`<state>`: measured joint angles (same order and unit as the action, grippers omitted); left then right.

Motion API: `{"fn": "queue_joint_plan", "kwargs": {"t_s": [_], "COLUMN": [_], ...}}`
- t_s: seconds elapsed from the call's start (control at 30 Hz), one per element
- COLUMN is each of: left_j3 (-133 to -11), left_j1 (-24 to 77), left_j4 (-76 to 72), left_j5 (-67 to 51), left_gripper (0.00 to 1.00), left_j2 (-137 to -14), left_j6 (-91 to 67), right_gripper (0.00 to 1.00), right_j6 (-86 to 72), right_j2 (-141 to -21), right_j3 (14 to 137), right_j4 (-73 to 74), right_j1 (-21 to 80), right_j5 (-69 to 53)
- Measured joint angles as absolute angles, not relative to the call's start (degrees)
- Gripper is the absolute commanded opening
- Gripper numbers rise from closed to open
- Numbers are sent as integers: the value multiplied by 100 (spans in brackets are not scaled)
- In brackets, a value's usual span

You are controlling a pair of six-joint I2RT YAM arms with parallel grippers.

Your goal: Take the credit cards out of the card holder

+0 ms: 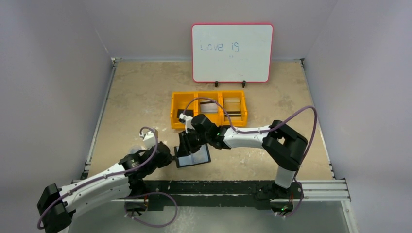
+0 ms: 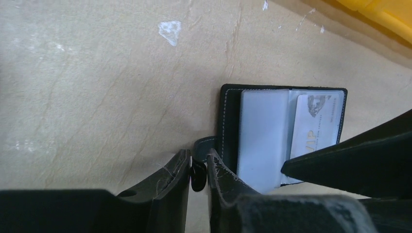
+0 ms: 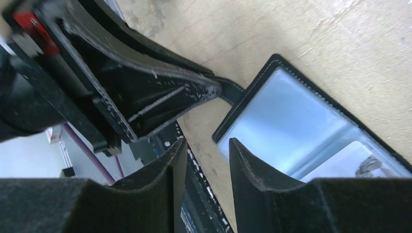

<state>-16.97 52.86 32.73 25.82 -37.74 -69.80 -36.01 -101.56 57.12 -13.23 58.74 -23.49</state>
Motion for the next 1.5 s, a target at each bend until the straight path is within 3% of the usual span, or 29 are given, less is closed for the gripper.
{"fn": "queue_joint_plan", "kwargs": {"t_s": [0.2, 0.37, 0.67, 1.1, 1.5], "left_j3": [-1769, -1986, -2335, -2189, -2067], "left_j1": [5288, 5288, 5288, 5288, 5288], "left_j4": [3837, 4095, 3347, 998, 567], "left_j5": [2928, 3181, 3059, 2110, 1837], "left_gripper": [36, 44, 50, 50, 50], "left_j2": [-3129, -2832, -3271, -4563, -5363], "left_j6": [-7275, -7452, -7052, -6775, -6842], "right_gripper": [40, 40, 37, 30, 22], "right_j6": [-3514, -3454, -3957, -4930, -5054], "right_j2": [-10064, -9214, -8374, -7915, -8261], "right_j3": [5760, 5658, 4928, 3688, 3618], "right_j4": [-1203, -810, -307, -928, -1446], "right_j1": [6001, 6003, 5951, 5714, 5349], "right_j5": [-2171, -1179, 370, 23, -593]}}
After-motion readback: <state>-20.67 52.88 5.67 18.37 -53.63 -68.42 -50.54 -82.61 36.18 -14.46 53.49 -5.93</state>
